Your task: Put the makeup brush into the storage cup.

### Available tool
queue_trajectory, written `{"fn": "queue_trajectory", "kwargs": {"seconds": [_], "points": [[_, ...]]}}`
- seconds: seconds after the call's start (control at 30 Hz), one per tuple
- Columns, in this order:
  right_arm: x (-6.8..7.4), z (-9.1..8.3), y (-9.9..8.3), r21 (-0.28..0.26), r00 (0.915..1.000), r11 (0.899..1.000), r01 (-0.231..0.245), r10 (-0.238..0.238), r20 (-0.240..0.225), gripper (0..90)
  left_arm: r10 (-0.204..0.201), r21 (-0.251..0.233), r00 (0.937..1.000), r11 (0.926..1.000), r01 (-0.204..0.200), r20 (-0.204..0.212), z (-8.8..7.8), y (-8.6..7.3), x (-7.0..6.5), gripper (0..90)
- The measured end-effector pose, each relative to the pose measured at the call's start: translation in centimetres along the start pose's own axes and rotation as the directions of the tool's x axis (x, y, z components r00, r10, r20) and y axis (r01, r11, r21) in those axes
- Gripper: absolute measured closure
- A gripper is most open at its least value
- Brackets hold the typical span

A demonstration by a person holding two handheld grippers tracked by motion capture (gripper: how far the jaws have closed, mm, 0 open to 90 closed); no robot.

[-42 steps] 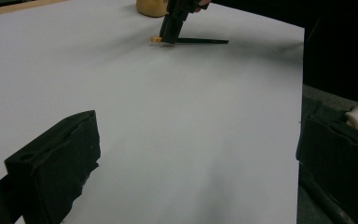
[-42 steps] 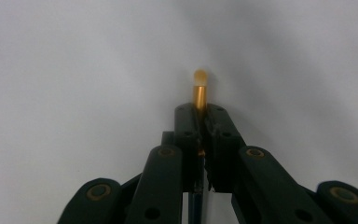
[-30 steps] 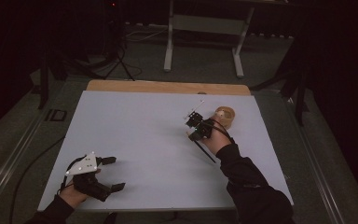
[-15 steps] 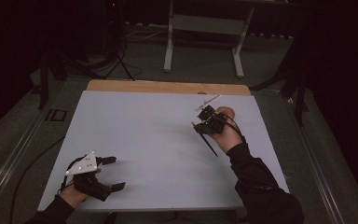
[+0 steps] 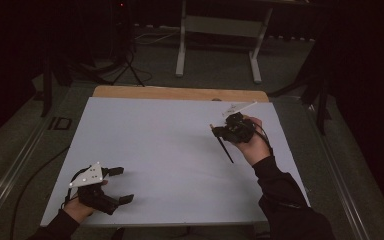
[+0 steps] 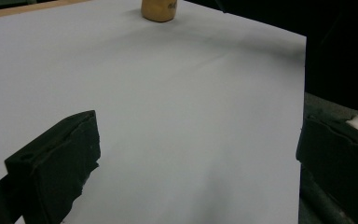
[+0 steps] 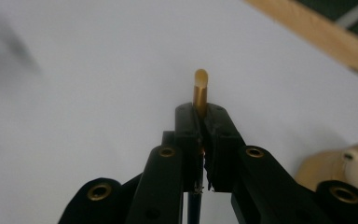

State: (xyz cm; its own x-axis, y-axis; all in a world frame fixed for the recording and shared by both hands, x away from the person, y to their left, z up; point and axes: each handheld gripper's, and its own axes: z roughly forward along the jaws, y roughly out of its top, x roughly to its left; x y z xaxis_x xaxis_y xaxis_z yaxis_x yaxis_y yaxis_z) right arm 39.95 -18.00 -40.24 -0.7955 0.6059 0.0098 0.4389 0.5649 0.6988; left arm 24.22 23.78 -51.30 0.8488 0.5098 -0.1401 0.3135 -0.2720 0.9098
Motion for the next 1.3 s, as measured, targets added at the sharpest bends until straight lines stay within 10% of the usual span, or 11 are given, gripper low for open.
{"fn": "queue_trajectory", "kwargs": {"seconds": [0.7, 1.3], "points": [[-0.9, -2.9, -1.7, -0.265, 0.9978, 0.962, -0.066, 0.065, -0.01, 84.7, -0.004, 0.001, 1.0, 1.0, 0.004, 0.0, -0.1, 0.0, 0.0, 0.4], [-1.3, -5.3, -3.8, -0.416, 0.9924, 0.905, -0.087, 0.115, 0.043, 84.6, -0.008, 0.0, 1.0, 1.0, 0.008, -0.001, -0.1, -0.1, 0.0, 0.4]]}}
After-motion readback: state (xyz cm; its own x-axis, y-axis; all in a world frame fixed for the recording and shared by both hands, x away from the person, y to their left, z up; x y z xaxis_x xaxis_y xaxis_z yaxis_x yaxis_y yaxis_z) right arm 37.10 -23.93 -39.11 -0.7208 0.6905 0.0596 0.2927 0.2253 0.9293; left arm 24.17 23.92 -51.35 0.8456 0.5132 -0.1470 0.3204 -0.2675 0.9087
